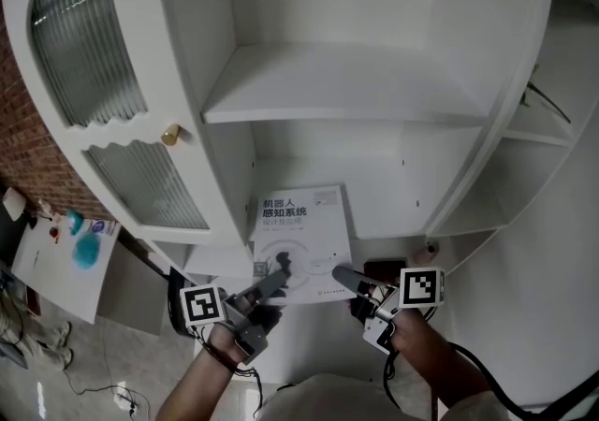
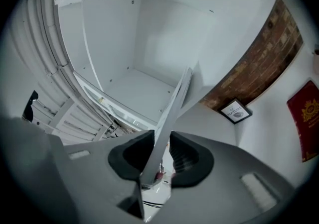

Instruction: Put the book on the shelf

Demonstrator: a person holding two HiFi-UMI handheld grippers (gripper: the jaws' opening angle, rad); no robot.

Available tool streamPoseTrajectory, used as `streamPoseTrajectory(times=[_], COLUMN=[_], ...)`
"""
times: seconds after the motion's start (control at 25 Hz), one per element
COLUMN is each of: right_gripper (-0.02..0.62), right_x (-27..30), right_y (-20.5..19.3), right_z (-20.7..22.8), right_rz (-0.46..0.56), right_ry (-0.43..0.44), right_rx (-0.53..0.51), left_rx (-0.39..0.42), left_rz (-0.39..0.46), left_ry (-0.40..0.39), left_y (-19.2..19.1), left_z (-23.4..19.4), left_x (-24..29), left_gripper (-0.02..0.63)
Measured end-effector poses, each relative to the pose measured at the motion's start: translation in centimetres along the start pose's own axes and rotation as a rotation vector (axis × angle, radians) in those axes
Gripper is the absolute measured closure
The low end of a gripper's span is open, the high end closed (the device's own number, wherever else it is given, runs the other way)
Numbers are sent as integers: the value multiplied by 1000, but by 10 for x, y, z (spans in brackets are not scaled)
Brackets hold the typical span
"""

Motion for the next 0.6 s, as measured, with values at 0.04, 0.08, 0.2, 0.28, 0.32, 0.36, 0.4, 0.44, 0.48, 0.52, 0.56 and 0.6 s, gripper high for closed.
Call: streamPoseTrajectory(times=[0.04,0.08,0.2,0.28,0.32,0.36,0.4,0.44,0.48,0.52,0.56,0.6], right_gripper=[500,500,498,462,433,407,391,379,371,371,372,371], right_x=[3,5,11,12,11,9,4,-2,-11,-19,-25,-28], right_y=[1,2,3,4,4,4,5,6,7,9,11,11], right_z=[2,4,8,7,4,2,0,-2,-5,-10,-18,-28], right_rz=[-3,-4,-3,-9,-9,-4,8,28,56,90,121,136], right_ry=[1,0,-17,-18,-11,-6,-9,-20,-38,-58,-73,-80], right_rx=[-8,-16,3,-32,-55,-74,-97,-132,-186,-266,-385,-551], left_rx=[-12,-24,-55,-66,-67,-67,-67,-70,-75,-81,-89,-96], left_rz=[11,23,46,48,46,45,45,47,50,52,53,54], left_ry=[3,7,8,2,1,1,1,1,1,2,2,1], left_y=[1,3,8,12,13,15,17,18,19,20,21,21], left_z=[-2,-4,-9,-11,-12,-12,-13,-14,-15,-17,-18,-19], left_x=[0,0,1,4,5,6,8,8,9,9,9,9], left_gripper=[522,523,529,529,529,529,529,529,529,534,535,534])
Point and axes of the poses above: the fingertips, and each gripper's own axes: x forward along the fingers, z to its right, y out of its top, the point moved 9 cm from there along -x, backward along the fingers, and after that the axes turned 9 degrees about z, right-handed, at the moved point
